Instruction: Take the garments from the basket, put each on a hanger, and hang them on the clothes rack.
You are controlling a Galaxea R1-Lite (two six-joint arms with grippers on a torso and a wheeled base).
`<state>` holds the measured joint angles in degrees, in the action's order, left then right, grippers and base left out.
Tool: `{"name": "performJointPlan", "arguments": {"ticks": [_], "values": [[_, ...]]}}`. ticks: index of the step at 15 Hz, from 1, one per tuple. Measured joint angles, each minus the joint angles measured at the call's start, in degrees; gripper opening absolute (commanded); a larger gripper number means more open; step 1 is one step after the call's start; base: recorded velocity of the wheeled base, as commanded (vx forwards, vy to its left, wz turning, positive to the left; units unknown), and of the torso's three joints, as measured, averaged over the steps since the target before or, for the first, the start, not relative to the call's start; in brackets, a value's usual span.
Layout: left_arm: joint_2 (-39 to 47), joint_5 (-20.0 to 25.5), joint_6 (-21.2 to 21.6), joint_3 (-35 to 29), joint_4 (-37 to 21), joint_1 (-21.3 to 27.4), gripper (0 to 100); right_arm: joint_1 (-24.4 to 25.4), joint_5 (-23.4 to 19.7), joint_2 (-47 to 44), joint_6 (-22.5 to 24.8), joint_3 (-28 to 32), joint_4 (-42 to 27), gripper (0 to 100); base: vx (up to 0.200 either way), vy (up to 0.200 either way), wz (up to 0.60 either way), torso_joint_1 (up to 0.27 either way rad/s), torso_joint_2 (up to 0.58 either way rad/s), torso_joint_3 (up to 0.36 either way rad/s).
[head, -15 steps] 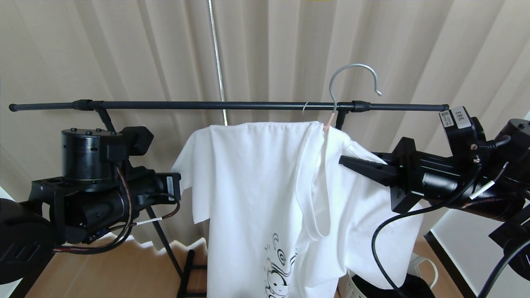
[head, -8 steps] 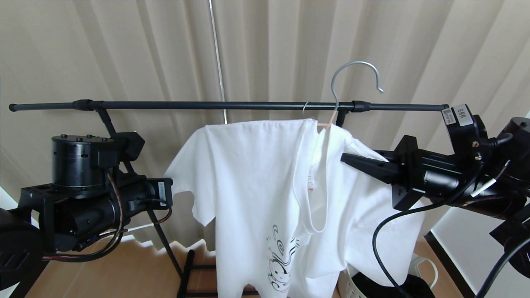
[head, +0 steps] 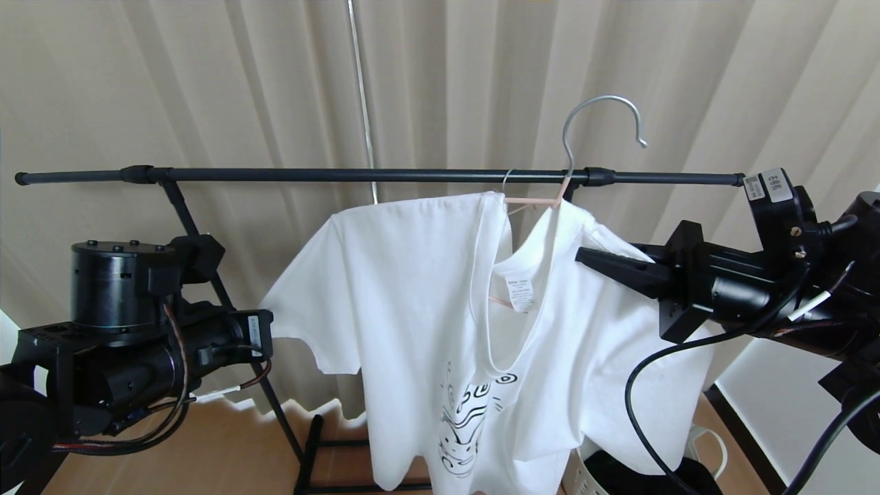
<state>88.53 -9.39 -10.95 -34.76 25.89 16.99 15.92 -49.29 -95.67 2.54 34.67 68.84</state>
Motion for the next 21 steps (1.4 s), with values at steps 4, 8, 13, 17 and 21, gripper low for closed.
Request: {"name": "performJointPlan", "arguments": {"ticks": [4,8,13,17,21], "values": [[0.1,0.1,-0.8,0.4,0.0,-0.4,0,-0.9,0.0,0.0,-0.1,0.4,0.0,0,0.000,0.000,0.00,0.000,0.00,0.000],[0.3,0.3,-0.9,0.6,0.0,-1.5,0,-1.5,-0.2,0.1,-0.6,0.7,0.0,0,0.000,0.000,0.00,0.000,0.00,0.000],[1.0,0.3,-2.8,1.2,0.0,-2.4,0,-1.6,-0.1,0.1,-0.7,1.0,0.0,0,0.000,0.000,0.00,0.000,0.00,0.000],[1.7,0.3,-3.1,1.6,0.0,-2.8,0,-1.6,-0.1,0.1,-0.7,1.0,0.0,0,0.000,0.000,0.00,0.000,0.00,0.000],[2.5,0.4,-3.6,2.1,0.0,-3.3,0,-1.6,-0.1,0.1,-1.0,1.0,0.0,0,0.000,0.000,0.00,0.000,0.00,0.000]]}}
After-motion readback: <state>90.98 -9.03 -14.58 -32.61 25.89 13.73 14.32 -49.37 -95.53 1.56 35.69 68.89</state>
